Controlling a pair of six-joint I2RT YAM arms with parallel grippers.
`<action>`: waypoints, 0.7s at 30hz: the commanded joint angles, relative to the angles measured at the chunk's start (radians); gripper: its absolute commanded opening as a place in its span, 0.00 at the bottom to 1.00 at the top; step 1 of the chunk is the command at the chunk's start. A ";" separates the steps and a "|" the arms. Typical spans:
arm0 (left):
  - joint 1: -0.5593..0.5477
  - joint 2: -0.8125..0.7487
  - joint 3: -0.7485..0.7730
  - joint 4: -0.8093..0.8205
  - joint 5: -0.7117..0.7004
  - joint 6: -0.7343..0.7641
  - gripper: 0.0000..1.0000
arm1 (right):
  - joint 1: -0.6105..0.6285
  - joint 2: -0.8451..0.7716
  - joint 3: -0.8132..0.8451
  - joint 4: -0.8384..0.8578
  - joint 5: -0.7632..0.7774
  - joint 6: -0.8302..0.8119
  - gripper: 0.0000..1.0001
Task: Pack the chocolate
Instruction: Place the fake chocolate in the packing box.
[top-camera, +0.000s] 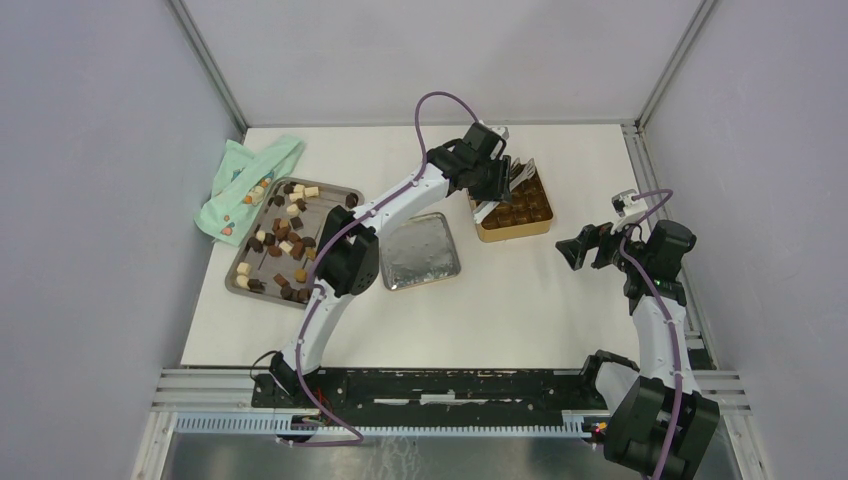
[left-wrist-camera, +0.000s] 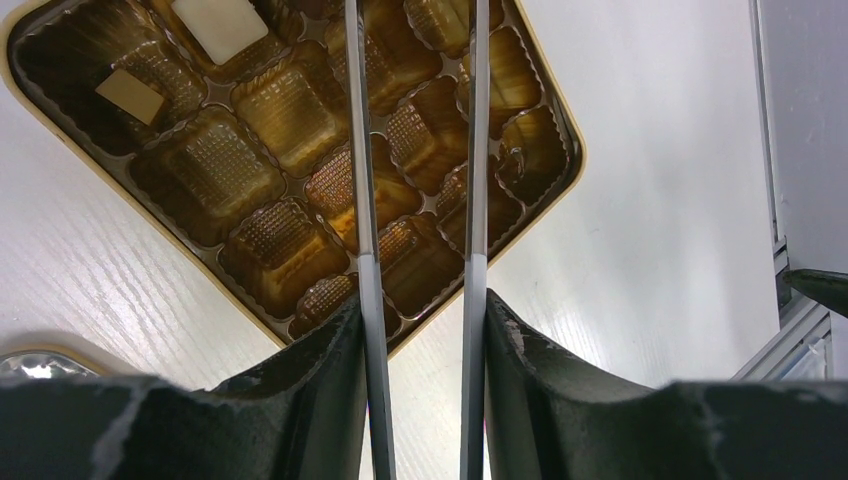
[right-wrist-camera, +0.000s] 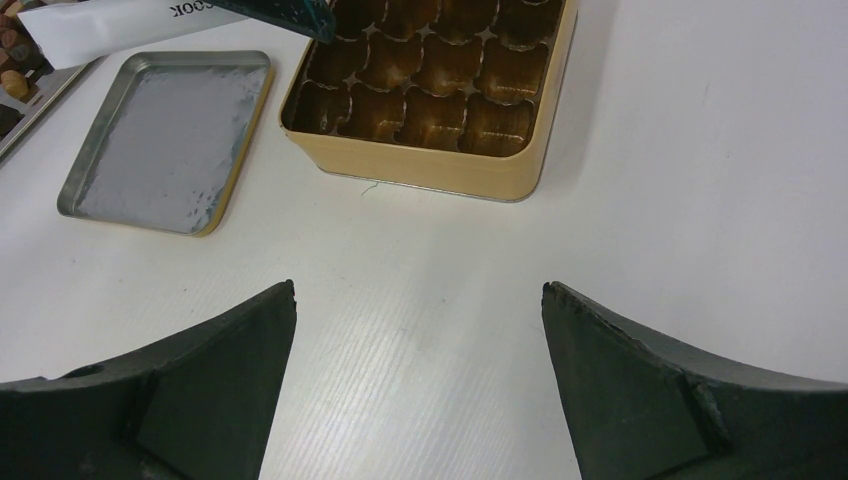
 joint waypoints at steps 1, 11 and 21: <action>-0.004 -0.011 0.058 0.029 -0.009 0.021 0.47 | -0.004 -0.005 0.002 0.036 -0.013 0.003 0.98; -0.001 -0.169 -0.016 0.107 -0.028 0.009 0.36 | -0.004 -0.001 0.015 0.018 -0.010 -0.021 0.98; 0.008 -0.558 -0.440 0.241 -0.091 0.034 0.37 | 0.042 0.138 0.212 -0.187 0.004 -0.240 0.98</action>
